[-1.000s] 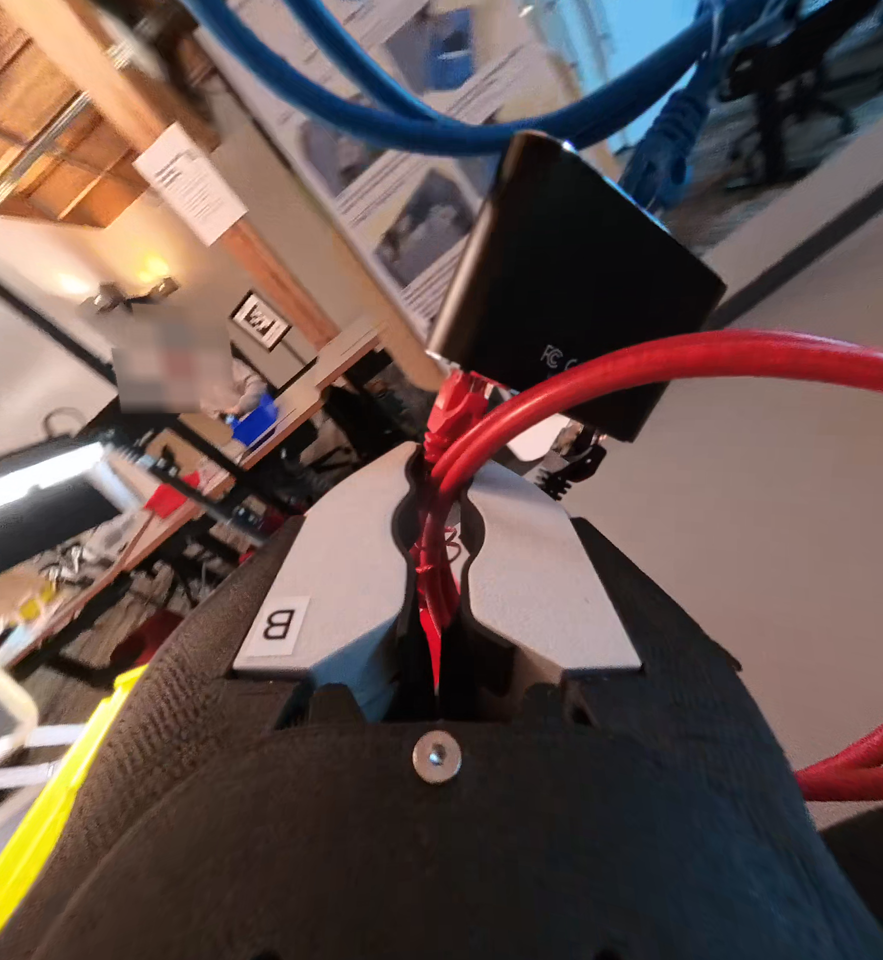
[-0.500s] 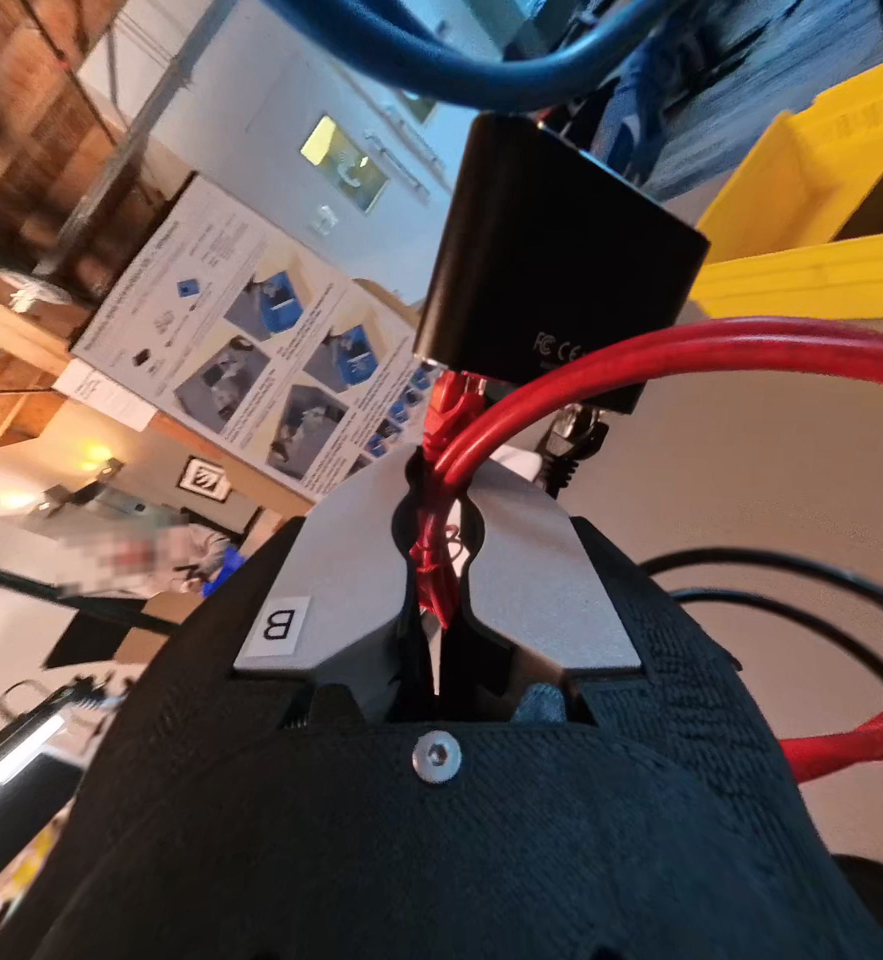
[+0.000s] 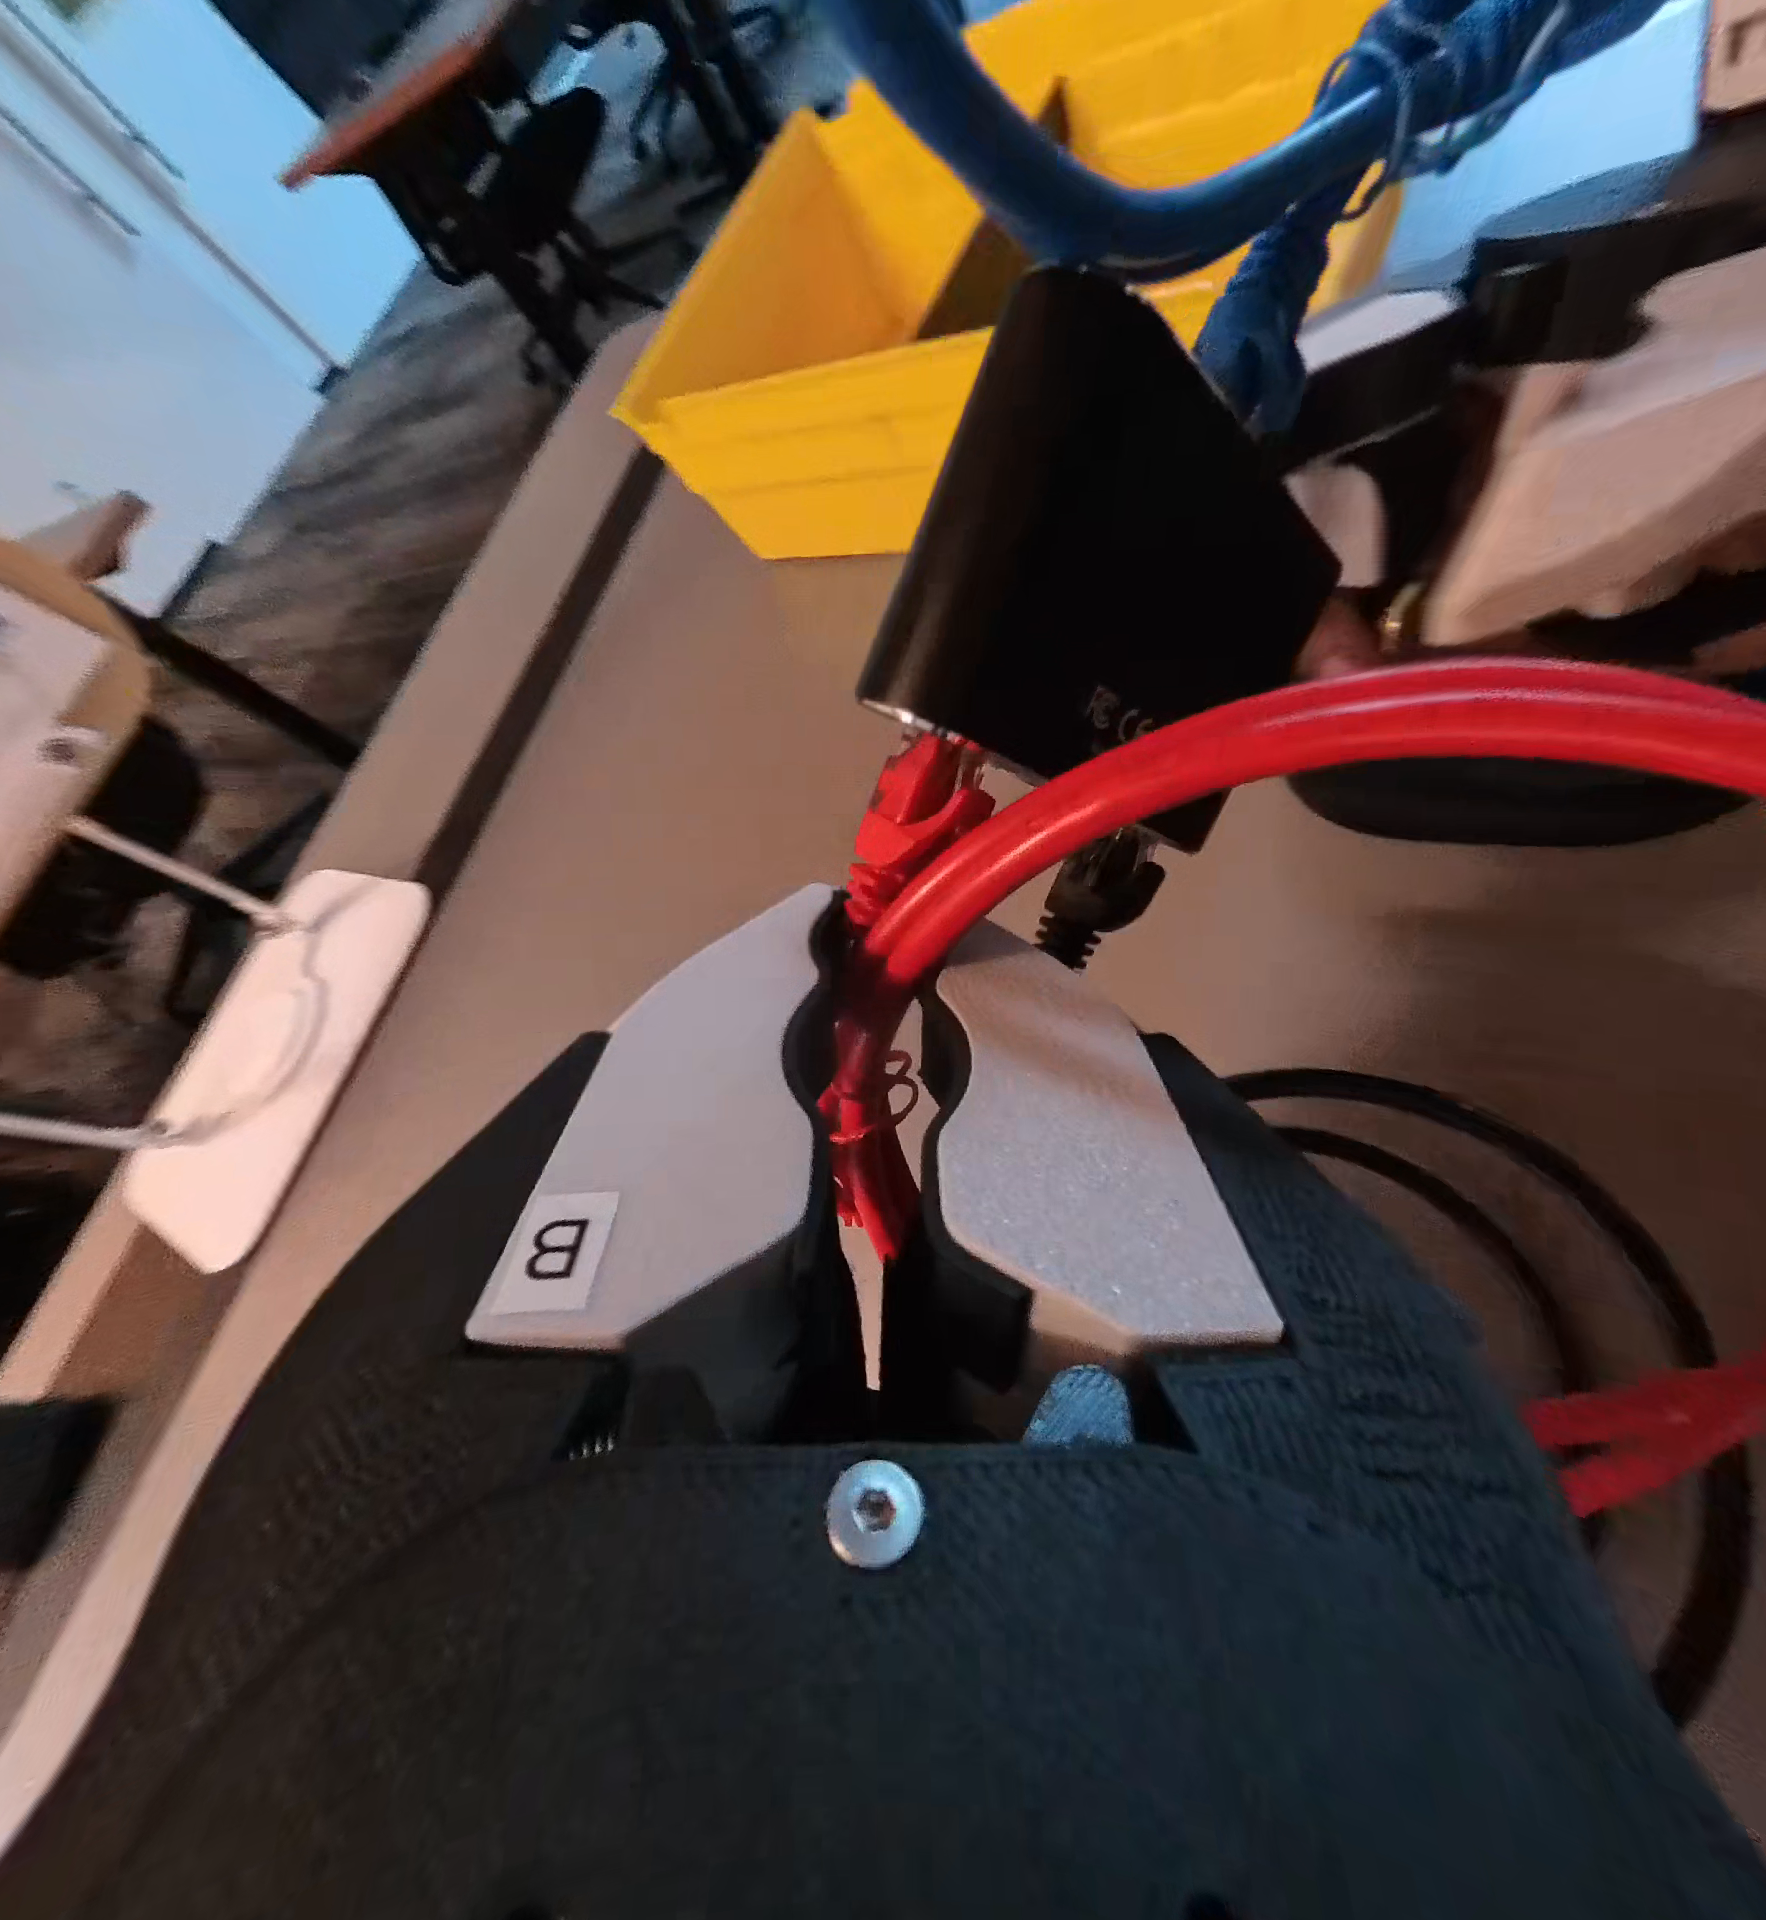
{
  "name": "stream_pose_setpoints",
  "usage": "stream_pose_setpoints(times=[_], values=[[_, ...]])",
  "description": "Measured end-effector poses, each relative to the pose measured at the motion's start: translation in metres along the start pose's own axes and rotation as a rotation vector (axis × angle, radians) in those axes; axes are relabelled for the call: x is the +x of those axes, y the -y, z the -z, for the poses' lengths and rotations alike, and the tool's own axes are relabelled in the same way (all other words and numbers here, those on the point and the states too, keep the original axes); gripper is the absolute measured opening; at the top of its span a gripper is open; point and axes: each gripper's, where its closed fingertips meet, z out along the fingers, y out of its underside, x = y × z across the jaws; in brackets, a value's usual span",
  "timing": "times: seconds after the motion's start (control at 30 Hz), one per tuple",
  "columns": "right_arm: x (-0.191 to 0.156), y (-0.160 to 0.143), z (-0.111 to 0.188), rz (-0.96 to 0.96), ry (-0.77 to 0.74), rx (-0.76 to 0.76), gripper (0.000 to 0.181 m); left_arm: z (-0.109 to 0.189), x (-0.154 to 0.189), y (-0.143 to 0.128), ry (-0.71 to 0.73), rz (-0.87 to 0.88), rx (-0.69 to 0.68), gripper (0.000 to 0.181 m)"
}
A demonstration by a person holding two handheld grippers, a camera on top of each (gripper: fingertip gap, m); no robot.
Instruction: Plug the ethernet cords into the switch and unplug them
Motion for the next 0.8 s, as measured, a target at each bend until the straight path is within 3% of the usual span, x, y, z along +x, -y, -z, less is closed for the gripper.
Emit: stream_pose_setpoints(times=[0.2,0.23,0.33,0.4,0.5,0.63,0.73,0.8], values=[[0.001,-0.02,-0.001,0.008,0.006,-0.118,0.024,-0.019,0.033,-0.012,-0.151,0.014,-0.009,0.011],[0.002,-0.018,0.0,0.012,0.001,-0.114,0.024,-0.019,0.034,-0.013,-0.169,0.021,-0.009,0.013],[0.012,-0.003,0.008,-0.024,-0.045,-0.032,0.025,-0.009,0.033,-0.011,-0.221,0.073,0.021,0.04],[0.022,0.009,0.018,-0.079,-0.064,0.035,0.025,0.007,0.024,-0.002,-0.221,0.099,0.123,0.058],[0.033,0.03,0.034,-0.183,-0.065,0.165,0.024,0.04,0.004,0.015,-0.212,0.206,0.368,0.062],[0.039,0.066,0.057,-0.411,0.028,0.446,0.028,0.072,-0.049,0.015,-0.069,0.554,0.709,0.06],[0.037,0.089,0.072,-0.594,0.147,0.66,0.025,0.056,-0.077,-0.017,0.071,0.764,0.683,0.056],[0.03,0.097,0.07,-0.648,0.204,0.729,0.026,0.037,-0.067,-0.024,0.056,0.768,0.595,0.056]])
